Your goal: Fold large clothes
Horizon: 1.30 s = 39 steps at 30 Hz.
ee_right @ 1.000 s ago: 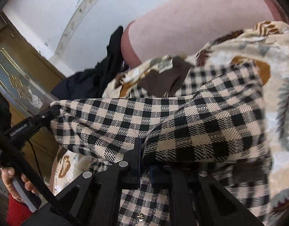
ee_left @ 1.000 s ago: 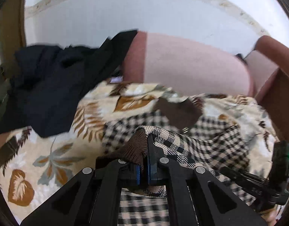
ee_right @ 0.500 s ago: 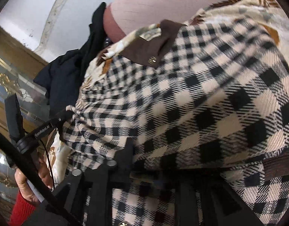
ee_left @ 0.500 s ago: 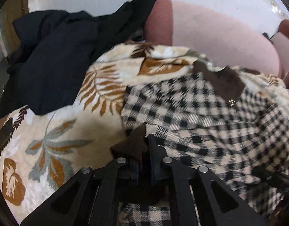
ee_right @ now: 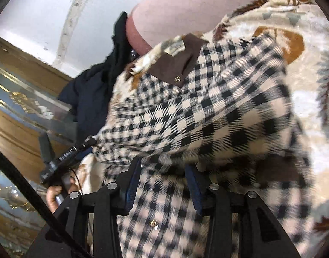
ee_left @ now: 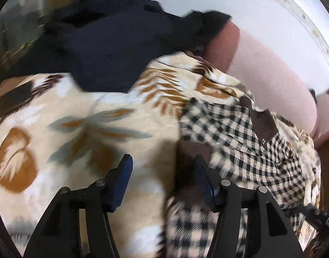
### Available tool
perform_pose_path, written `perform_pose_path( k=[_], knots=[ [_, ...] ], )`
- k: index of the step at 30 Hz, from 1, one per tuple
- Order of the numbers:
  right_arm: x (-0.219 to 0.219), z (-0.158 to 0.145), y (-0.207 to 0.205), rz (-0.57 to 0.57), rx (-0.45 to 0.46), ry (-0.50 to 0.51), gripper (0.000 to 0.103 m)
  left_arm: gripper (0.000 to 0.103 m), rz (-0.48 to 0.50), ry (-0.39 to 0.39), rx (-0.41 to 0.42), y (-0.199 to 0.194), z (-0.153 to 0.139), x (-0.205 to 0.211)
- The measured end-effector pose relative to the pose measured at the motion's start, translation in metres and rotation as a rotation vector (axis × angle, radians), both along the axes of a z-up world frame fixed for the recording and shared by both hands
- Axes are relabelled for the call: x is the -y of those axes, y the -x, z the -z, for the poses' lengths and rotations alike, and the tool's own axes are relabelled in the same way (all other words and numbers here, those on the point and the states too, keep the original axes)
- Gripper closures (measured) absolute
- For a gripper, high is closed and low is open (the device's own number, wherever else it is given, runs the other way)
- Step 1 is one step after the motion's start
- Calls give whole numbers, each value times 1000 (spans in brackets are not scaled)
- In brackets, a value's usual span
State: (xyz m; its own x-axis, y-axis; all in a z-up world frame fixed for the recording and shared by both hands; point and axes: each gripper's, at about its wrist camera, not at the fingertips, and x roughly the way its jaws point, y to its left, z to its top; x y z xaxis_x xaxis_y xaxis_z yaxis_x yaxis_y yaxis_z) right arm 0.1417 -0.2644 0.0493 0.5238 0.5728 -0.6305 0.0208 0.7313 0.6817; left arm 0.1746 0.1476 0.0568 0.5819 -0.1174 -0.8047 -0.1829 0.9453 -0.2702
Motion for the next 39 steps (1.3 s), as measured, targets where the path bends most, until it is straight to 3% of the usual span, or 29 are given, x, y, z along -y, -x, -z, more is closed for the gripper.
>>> perform_pose_path(
  k=[4,7,9,13,19,21,23,26,30,34,35,36,38,39],
  knots=[
    [39,-22,16,133,66,29,56,45,-41,76,18,24,5,-10],
    [48,-23,20,220,66,111,55,45,14,56,12,17,12,1],
    [43,-21,16,214,53,134,55,45,65,80,15,7,16,9],
    [6,-23,-15,121,28,261,55,44,168,152,5,-12,25,32],
    [-80,-5,-94,-158,-9,504,51,44,235,139,-79,-20,47,55],
    [-106,3,-109,-239,4,595,46,49,253,140,-105,-22,50,57],
    [-132,9,-125,-324,17,661,46,63,270,121,-120,-23,49,58],
    [-166,15,-136,-450,44,682,46,74,270,127,-133,-23,49,51],
    [-204,27,-137,-587,98,739,46,77,259,162,-151,-25,51,43],
    [-230,48,-148,-637,107,833,46,78,260,147,-153,-25,50,45],
    [-231,51,-151,-635,93,820,48,79,261,140,-149,-25,48,45],
    [-229,50,-152,-633,76,777,69,79,259,139,-146,-25,47,45],
    [-227,45,-156,-624,50,704,100,80,257,143,-132,-26,45,44],
    [-225,39,-157,-612,56,685,100,80,252,142,-125,-27,44,43]
  ],
)
